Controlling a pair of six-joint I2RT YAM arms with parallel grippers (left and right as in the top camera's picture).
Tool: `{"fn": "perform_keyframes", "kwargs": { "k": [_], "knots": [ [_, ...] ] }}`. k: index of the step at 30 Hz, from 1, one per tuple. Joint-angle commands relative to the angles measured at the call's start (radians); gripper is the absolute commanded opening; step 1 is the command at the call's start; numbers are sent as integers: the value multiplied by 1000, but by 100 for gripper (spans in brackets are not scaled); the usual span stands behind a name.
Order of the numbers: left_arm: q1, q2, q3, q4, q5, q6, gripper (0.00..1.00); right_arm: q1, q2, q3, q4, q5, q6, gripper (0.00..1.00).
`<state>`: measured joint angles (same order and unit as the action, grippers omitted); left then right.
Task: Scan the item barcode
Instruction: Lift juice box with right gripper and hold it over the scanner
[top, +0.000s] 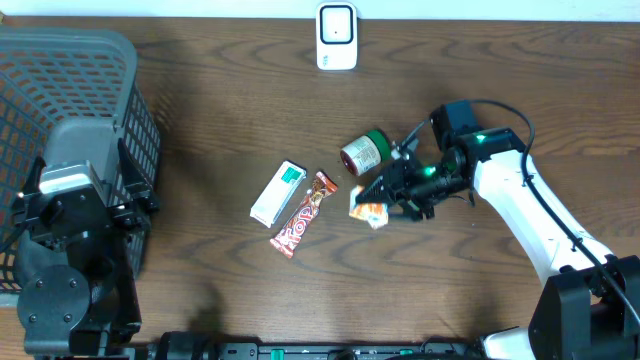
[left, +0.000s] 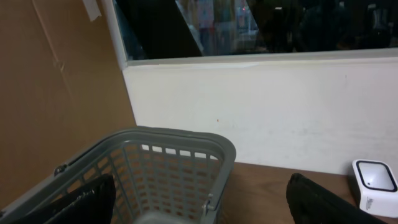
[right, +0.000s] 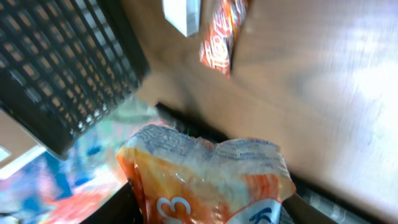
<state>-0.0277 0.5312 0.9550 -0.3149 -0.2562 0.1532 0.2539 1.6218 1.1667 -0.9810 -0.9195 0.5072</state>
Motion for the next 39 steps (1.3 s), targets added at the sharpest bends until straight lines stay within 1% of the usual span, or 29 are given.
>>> {"fn": "perform_keyframes", "kwargs": {
  "k": [1,3,6,9,12,15,18,21,23,25,29,33,35,39],
  "knots": [
    [6,-2,-4,2,10,-10,87,1,-1,19,130,32,16,47],
    [6,-2,-4,2,10,-10,87,2,-1,23,211,32,16,49],
    [6,-2,-4,2,10,-10,87,2,-1,37,285,38,15,50],
    [6,-2,-4,2,10,-10,87,8,-1,55,349,122,-1,51],
    [6,-2,-4,2,10,-10,87,31,-1,64,412,209,-26,48],
    [6,-2,-4,2,10,-10,87,69,-1,64,518,338,-53,48],
    [6,-2,-4,2,10,-10,87,106,-1,64,641,481,-95,51],
    [6,-2,-4,2,10,-10,87,138,2,64,765,632,-137,49],
    [6,-2,-4,2,10,-10,87,156,10,64,839,769,-139,47],
    [6,-2,-4,2,10,-10,87,165,27,64,909,864,-143,45],
    [6,-2,-4,2,10,-10,87,162,91,64,1072,883,-173,47],
    [6,-2,-4,2,10,-10,87,161,201,86,1238,885,-228,47],
    [6,-2,-4,2,10,-10,87,161,268,130,1272,893,-251,47],
    [6,-2,-4,2,10,-10,87,161,433,317,1261,909,-307,46]
  ]
}}
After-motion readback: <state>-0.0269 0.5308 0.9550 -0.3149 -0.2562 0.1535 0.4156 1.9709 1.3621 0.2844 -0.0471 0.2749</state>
